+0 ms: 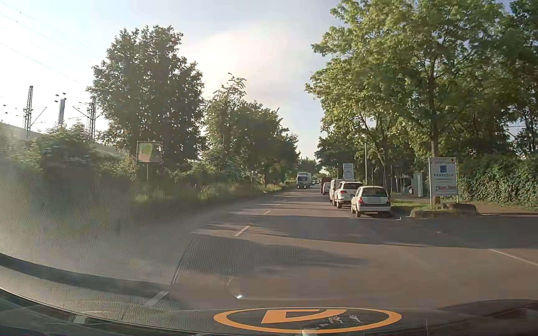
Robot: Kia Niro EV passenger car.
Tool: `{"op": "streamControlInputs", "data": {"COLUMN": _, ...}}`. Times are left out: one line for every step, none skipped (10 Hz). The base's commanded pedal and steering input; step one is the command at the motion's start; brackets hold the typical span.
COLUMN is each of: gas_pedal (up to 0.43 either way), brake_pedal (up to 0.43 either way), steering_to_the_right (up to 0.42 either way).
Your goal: Follow the waypoints while adhering to traffic rules and regulations
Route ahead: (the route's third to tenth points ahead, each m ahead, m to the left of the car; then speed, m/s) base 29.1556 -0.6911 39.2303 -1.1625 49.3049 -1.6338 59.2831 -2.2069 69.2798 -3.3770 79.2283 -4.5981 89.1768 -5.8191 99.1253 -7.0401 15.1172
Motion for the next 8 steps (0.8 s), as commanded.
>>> {"op": "streamControlInputs", "data": {"gas_pedal": 0.177, "brake_pedal": 0.0, "steering_to_the_right": 0.005}}
{"op": "streamControlInputs", "data": {"gas_pedal": 0.177, "brake_pedal": 0.0, "steering_to_the_right": 0.005}}
{"op": "streamControlInputs", "data": {"gas_pedal": 0.177, "brake_pedal": 0.0, "steering_to_the_right": 0.005}}
{"op": "streamControlInputs", "data": {"gas_pedal": 0.177, "brake_pedal": 0.0, "steering_to_the_right": 0.005}}
{"op": "streamControlInputs", "data": {"gas_pedal": 0.177, "brake_pedal": 0.0, "steering_to_the_right": 0.005}}
{"op": "streamControlInputs", "data": {"gas_pedal": 0.177, "brake_pedal": 0.0, "steering_to_the_right": 0.005}}
{"op": "streamControlInputs", "data": {"gas_pedal": 0.177, "brake_pedal": 0.0, "steering_to_the_right": 0.005}}
{"op": "streamControlInputs", "data": {"gas_pedal": 0.177, "brake_pedal": 0.0, "steering_to_the_right": 0.005}}
